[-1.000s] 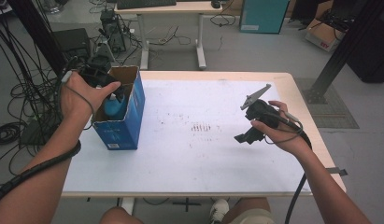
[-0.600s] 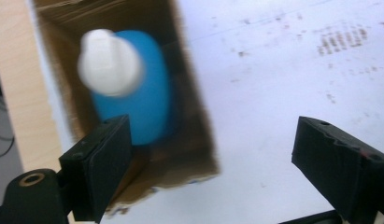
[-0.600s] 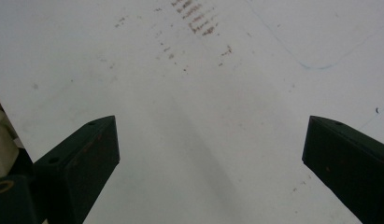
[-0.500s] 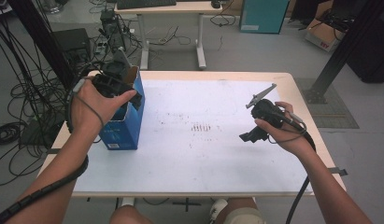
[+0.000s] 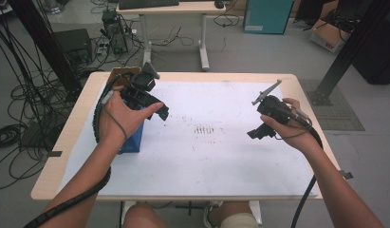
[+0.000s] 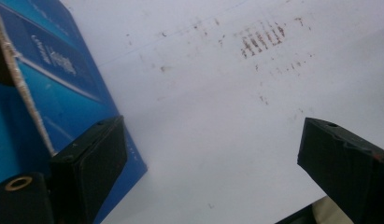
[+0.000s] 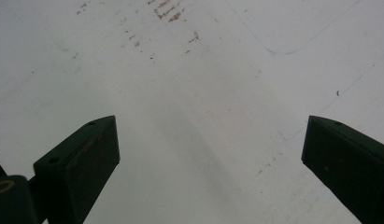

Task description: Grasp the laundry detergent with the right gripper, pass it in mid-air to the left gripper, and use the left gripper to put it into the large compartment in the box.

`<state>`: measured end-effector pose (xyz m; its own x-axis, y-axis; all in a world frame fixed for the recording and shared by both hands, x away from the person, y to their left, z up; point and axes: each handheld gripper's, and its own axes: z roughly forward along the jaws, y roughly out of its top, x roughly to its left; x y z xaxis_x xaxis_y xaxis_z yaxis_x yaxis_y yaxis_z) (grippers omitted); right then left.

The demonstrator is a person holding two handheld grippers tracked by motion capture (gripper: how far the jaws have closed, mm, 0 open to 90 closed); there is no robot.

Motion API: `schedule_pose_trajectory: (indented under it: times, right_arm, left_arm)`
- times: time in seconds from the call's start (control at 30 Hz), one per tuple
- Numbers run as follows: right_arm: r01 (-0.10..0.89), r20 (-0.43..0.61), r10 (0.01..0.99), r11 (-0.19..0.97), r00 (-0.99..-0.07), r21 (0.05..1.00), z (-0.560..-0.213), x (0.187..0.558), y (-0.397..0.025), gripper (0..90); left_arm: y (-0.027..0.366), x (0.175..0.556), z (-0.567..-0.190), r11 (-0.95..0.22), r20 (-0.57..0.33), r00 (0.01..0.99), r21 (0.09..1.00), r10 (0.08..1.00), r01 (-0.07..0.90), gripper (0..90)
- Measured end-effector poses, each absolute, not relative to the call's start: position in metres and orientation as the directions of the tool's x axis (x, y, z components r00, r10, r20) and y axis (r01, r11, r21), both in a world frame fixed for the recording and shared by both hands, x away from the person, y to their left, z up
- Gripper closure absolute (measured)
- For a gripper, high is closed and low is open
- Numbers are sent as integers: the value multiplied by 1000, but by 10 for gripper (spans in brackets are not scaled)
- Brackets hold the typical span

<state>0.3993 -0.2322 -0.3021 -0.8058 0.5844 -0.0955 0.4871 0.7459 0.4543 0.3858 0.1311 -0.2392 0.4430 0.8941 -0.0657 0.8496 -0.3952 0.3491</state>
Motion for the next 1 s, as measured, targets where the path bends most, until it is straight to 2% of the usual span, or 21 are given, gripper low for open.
schedule_pose_trajectory:
  times: [0.5, 1.0]
  right_arm:
    - [473, -135, 562, 783, -816, 404, -279, 407, -244, 42]
    - [466, -142, 552, 794, -822, 391, -277, 412, -246, 43]
  left_arm:
    - [105, 399, -258, -421, -77, 474, 353, 877, 836, 90]
    - [89, 409, -258, -442, -66, 492, 349, 868, 826, 83]
